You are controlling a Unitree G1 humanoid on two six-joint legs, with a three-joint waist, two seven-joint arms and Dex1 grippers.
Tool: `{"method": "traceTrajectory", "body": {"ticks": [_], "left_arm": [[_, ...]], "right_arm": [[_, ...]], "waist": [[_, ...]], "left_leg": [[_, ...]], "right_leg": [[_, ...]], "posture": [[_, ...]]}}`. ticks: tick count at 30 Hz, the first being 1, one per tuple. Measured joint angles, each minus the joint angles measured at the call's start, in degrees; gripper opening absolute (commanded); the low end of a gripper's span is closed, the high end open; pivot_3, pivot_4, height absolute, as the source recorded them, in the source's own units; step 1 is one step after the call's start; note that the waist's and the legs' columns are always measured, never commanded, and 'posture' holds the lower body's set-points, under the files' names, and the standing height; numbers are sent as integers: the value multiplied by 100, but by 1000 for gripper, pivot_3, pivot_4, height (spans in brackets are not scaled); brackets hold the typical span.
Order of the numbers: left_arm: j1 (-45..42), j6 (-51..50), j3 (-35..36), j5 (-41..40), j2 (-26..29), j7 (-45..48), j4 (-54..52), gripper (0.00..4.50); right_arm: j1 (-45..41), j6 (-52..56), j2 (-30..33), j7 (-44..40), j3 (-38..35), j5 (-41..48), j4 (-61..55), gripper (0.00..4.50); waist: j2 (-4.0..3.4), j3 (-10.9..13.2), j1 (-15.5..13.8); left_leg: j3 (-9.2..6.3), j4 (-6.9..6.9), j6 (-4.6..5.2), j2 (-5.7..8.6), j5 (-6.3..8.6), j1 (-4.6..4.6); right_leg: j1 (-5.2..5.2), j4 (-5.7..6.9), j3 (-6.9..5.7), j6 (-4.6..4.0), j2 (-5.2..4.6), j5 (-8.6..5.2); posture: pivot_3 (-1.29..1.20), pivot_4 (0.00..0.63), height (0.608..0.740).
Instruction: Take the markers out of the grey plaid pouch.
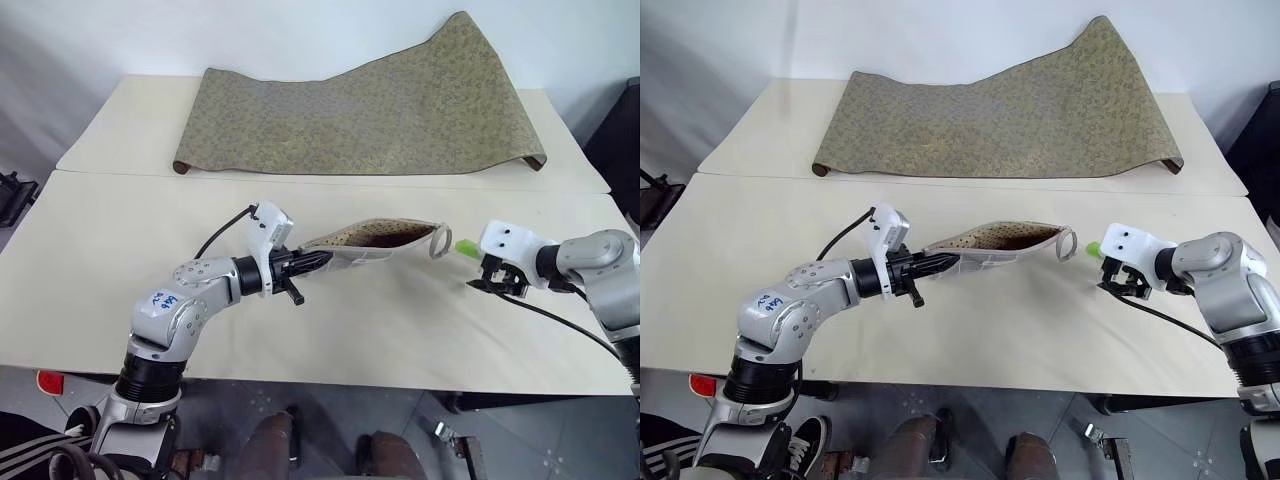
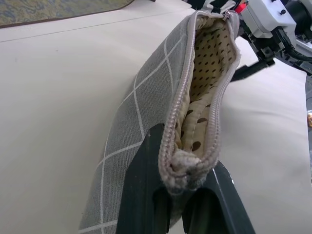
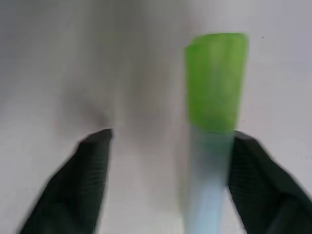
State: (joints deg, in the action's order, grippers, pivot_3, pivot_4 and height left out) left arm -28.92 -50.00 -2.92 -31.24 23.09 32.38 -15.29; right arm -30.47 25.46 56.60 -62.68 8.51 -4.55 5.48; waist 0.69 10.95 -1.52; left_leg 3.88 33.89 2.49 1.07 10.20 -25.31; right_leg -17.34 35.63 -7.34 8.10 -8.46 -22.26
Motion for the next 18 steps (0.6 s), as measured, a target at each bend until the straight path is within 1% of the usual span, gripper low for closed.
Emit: {"method": "traceTrajectory", "body": {"ticks": [4,12,18], "left_arm": [[-1,-1,2,0,-12,-5,0,0],[0,-8,7,0,-15,-5,0,0],[1,-13,14,-3,-18,-8,-5,0]], "right_arm": [[-4,96,63,-92,-43,145,-207,3457],[97,-117,99,119,-22,-2,-90,3457],[-291,-109,85,72,-165,247,-148,3457]], "waist": [[0,0,1],[0,0,0],[-2,1,7]], "left_leg": [[0,0,0,0,0,0],[0,0,0,1,0,0],[1,0,0,0,0,0]], "right_leg": [[1,0,0,0,0,0],[0,1,0,0,0,0],[-1,1,1,0,0,0]], "posture": [[0,150,740],[0,150,740],[0,150,740]]}}
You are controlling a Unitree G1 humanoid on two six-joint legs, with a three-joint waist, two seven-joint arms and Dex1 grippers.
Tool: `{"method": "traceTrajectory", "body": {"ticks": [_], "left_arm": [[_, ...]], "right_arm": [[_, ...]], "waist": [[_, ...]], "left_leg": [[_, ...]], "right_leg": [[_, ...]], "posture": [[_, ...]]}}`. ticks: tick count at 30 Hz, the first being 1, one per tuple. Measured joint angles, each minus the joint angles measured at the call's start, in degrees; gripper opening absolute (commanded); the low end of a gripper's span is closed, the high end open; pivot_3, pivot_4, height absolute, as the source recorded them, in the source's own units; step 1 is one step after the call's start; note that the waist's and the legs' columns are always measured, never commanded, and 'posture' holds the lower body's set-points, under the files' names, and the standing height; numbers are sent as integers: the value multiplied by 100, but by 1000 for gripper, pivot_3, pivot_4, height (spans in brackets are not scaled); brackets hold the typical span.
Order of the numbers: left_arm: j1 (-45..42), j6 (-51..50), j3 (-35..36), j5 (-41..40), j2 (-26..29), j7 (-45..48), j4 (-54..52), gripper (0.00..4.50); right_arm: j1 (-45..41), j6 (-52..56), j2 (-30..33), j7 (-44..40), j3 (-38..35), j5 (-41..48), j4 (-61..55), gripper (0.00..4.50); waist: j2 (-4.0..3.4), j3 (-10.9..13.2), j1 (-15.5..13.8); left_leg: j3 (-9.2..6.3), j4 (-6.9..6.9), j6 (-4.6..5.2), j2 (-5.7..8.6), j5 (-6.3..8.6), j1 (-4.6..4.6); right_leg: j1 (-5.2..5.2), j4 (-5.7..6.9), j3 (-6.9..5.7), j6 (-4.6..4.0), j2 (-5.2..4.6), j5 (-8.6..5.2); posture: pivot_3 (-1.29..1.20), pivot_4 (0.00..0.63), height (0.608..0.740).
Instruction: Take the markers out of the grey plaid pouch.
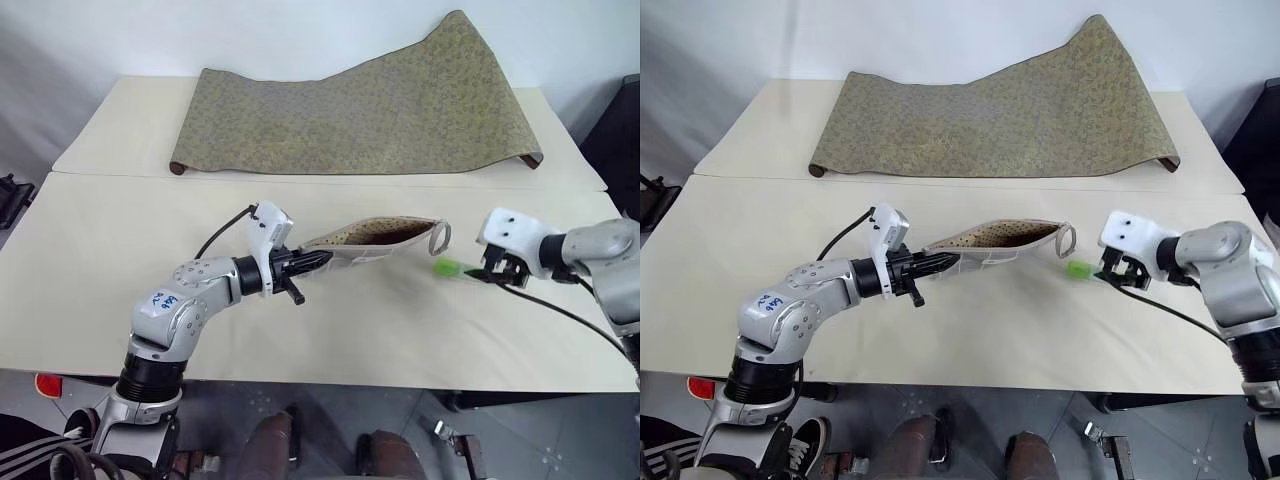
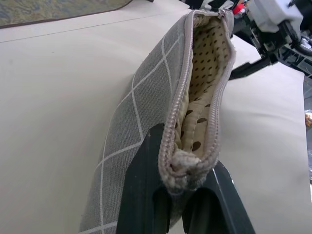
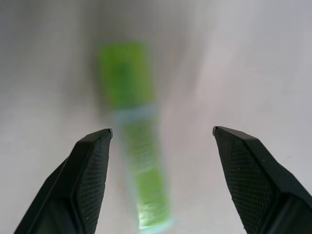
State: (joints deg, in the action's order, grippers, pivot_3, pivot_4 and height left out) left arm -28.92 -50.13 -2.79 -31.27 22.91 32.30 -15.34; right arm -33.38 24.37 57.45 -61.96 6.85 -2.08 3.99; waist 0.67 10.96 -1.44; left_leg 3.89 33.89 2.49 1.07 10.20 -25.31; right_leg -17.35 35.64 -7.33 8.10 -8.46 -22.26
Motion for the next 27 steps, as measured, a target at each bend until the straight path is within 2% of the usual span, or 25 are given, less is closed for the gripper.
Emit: {"method": "traceTrajectory", "body": {"ticks": [1,3,5,8,11,13,18,22,27], "left_arm": [[0,0,0,0,-1,0,0,0],[0,0,4,-1,-1,0,-1,0],[0,0,8,0,-3,-1,0,0],[-3,1,0,-3,-56,1,0,0],[-2,1,1,-5,-58,4,0,0],[-2,-1,3,-5,-55,1,0,0],[-4,-59,4,-17,-103,-10,0,0],[-7,-117,11,-40,-135,-11,-2,0],[-7,-348,19,-268,-189,-1,-128,0]], "right_arm": [[-105,37,4,-21,-98,71,-48,3457],[-418,210,3,-94,-329,357,-257,3097],[-861,655,-254,-164,-619,915,-631,2700],[-1200,1104,-606,-183,-734,1540,-1317,1638],[-1174,1334,-839,-131,-654,1794,-1638,578],[-1062,1457,-950,-112,-495,1961,-1946,38],[-918,1249,-1088,8,-4,1819,-2197,38],[-762,558,-1082,150,609,1159,-1912,38],[-885,-174,-1063,249,1030,336,-1422,38]], "waist": [[0,0,-1],[0,0,-2],[0,0,18],[2,0,8],[3,0,-36],[3,0,-35],[2,0,-6],[2,0,3],[2,0,7]], "left_leg": [[0,0,0,0,0,0],[-1,0,0,0,0,0],[-1,-1,0,-4,0,0],[-13,0,-1,-5,1,1],[-20,1,0,8,1,-7],[-18,3,3,10,2,-9],[-15,3,3,9,2,-6],[-9,4,3,9,2,-6],[-11,4,2,8,1,-6]], "right_leg": [[0,0,-1,0,0,0],[0,-1,0,0,0,0],[0,-1,0,0,2,0],[2,3,-3,-1,3,0],[3,2,-3,2,-6,1],[2,0,-4,6,-6,4],[-2,7,-4,6,-3,4],[-7,13,-1,6,-4,4],[-7,14,0,6,-3,3]], "posture": [[0,150,740],[0,150,740],[0,150,740],[0,150,740],[0,150,740],[0,150,740],[0,150,740],[0,150,740],[0,150,740]]}}
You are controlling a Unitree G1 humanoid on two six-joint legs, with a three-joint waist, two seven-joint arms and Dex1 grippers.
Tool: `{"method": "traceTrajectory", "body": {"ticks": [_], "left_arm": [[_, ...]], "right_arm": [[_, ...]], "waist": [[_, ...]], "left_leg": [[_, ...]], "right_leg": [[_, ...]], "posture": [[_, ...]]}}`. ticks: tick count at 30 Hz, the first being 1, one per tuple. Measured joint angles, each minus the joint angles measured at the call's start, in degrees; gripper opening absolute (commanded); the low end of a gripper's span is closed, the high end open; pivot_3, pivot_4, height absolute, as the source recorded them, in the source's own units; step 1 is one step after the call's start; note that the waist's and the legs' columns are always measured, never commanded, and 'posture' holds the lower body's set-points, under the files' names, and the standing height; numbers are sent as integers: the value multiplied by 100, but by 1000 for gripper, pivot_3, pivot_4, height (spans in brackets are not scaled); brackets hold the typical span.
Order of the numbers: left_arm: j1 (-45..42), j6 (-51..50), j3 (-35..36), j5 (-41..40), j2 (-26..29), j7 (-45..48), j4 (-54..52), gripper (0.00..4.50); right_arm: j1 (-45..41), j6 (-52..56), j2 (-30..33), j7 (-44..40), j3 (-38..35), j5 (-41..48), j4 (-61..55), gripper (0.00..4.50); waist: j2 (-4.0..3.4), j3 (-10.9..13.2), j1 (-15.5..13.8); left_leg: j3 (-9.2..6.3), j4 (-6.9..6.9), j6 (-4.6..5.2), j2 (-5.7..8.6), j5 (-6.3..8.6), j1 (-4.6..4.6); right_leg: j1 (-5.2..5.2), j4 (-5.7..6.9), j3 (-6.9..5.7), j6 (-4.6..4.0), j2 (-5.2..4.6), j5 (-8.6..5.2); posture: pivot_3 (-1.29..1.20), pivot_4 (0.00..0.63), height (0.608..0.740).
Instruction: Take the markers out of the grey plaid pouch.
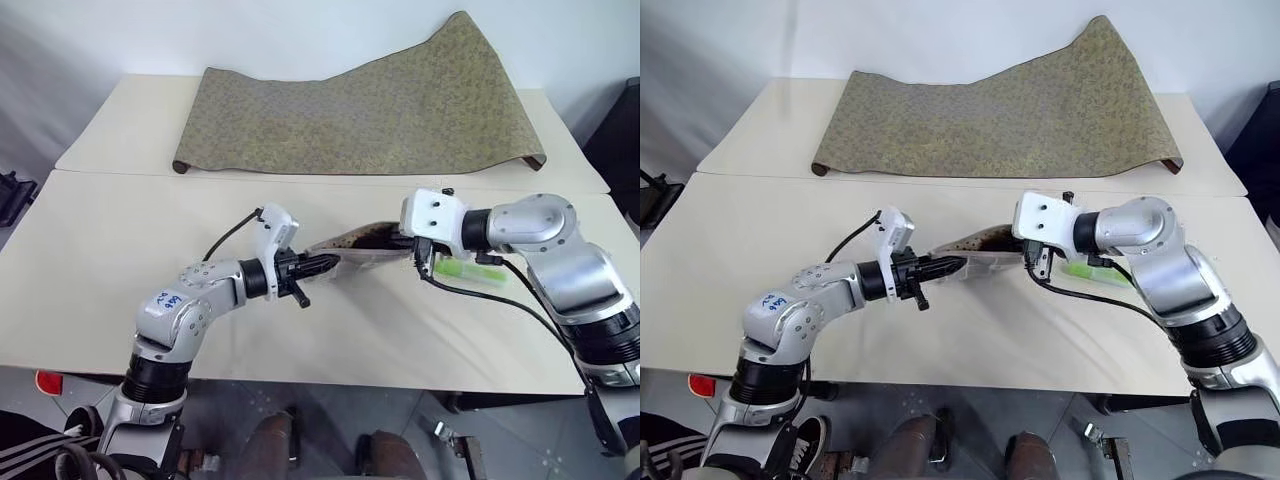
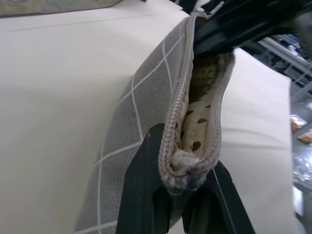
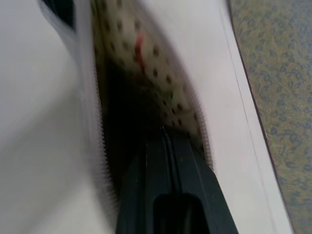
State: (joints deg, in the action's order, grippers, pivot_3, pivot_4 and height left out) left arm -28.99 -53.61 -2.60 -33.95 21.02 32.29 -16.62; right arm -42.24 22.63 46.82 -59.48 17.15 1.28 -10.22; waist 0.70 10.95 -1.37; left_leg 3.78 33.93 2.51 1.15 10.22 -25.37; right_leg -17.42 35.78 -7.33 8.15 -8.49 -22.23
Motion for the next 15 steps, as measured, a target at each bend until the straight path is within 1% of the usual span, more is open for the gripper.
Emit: {"method": "traceTrajectory", "body": {"ticks": [3,6,10,11,12,13,15], "left_arm": [[-19,-124,0,-93,-41,4,-49,0],[-51,-178,-28,-155,-104,14,-51,0],[-107,-273,24,-212,-185,16,10,0],[-106,-276,47,-224,-190,20,69,0],[-103,-287,82,-262,-210,24,135,0],[-101,-310,118,-284,-215,26,172,0],[-100,-329,136,-309,-225,33,174,0]], "right_arm": [[-277,-257,-146,-6,389,-453,232,38],[-657,-537,-368,-30,1025,-1222,539,38],[-721,-539,-621,-130,1398,-1756,663,38],[-750,-451,-713,-169,1411,-1805,717,401],[-808,-306,-834,-182,1406,-1821,810,599],[-857,-220,-912,-195,1405,-1857,860,931],[-908,-158,-957,-241,1405,-1927,885,1545]], "waist": [[0,0,16],[0,0,37],[0,0,8],[0,0,8],[0,0,12],[0,0,14],[0,0,5]], "left_leg": [[1,1,-1,-1,-1,1],[0,0,-3,-3,-2,5],[-1,0,-3,-2,-2,3],[-1,1,-2,-2,-2,3],[-1,3,-2,-2,-2,3],[-1,4,-3,-2,-2,3],[-3,4,-3,-2,-2,3]], "right_leg": [[0,2,1,0,1,0],[-1,6,2,-3,4,-2],[0,7,1,-3,3,-2],[1,8,1,-3,3,-1],[1,8,1,-3,4,-1],[1,10,1,-3,4,-1],[1,10,0,-3,4,-1]], "posture": [[0,150,740],[0,150,740],[0,150,740],[0,150,740],[0,150,740],[0,150,740],[0,150,740]]}}
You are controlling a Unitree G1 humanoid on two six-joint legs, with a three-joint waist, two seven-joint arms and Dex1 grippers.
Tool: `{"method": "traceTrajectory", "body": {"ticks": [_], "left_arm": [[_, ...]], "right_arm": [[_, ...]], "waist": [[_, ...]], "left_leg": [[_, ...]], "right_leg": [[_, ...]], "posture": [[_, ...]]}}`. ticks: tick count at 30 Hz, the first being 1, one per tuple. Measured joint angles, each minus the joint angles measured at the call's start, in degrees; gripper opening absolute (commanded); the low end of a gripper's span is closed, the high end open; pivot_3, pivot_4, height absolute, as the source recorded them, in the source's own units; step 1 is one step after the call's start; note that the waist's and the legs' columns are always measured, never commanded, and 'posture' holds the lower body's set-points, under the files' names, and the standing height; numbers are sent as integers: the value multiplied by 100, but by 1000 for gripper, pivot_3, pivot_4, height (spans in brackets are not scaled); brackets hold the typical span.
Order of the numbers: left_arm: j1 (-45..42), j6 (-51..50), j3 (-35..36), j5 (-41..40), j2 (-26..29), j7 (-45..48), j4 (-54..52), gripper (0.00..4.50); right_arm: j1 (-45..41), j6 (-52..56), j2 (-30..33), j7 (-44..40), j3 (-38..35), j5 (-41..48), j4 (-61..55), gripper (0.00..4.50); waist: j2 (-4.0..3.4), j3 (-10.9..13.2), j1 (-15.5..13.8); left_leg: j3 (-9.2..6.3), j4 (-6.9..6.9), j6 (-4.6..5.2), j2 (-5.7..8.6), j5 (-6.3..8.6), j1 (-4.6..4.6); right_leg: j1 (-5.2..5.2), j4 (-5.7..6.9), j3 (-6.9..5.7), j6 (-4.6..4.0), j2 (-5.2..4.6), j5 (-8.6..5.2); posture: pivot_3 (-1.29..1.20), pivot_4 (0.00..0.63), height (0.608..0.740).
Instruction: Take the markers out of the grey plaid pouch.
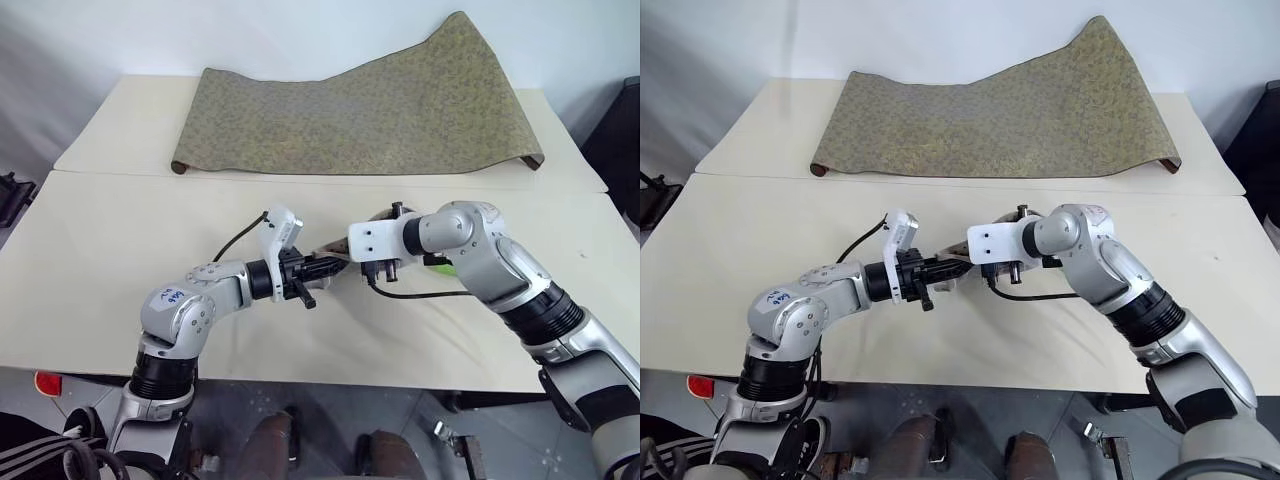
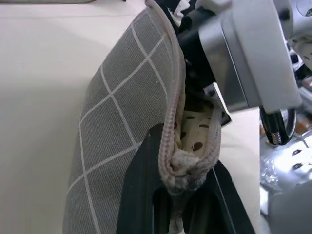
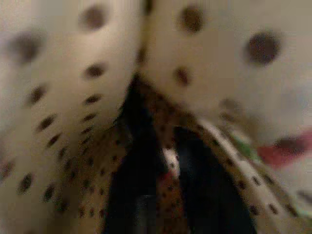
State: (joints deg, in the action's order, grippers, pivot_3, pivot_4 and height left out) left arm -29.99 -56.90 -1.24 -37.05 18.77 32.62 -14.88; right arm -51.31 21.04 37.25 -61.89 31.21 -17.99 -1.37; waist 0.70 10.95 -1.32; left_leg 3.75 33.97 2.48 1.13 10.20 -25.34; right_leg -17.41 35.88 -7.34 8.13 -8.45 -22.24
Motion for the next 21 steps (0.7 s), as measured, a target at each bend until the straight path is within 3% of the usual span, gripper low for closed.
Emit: {"method": "traceTrajectory", "body": {"ticks": [6,21], "left_arm": [[1,-7,58,-10,16,29,3,0],[95,-92,142,25,64,14,25,0]], "right_arm": [[88,-130,-465,166,13,-190,182,3347],[225,-518,-949,733,-78,-475,628,3347]], "waist": [[0,0,20],[1,0,73]], "left_leg": [[1,-3,-1,-1,0,1],[1,-5,-3,-2,-1,4]], "right_leg": [[-2,6,1,0,2,0],[-1,10,3,0,3,0]], "posture": [[0,150,740],[0,150,740]]}}
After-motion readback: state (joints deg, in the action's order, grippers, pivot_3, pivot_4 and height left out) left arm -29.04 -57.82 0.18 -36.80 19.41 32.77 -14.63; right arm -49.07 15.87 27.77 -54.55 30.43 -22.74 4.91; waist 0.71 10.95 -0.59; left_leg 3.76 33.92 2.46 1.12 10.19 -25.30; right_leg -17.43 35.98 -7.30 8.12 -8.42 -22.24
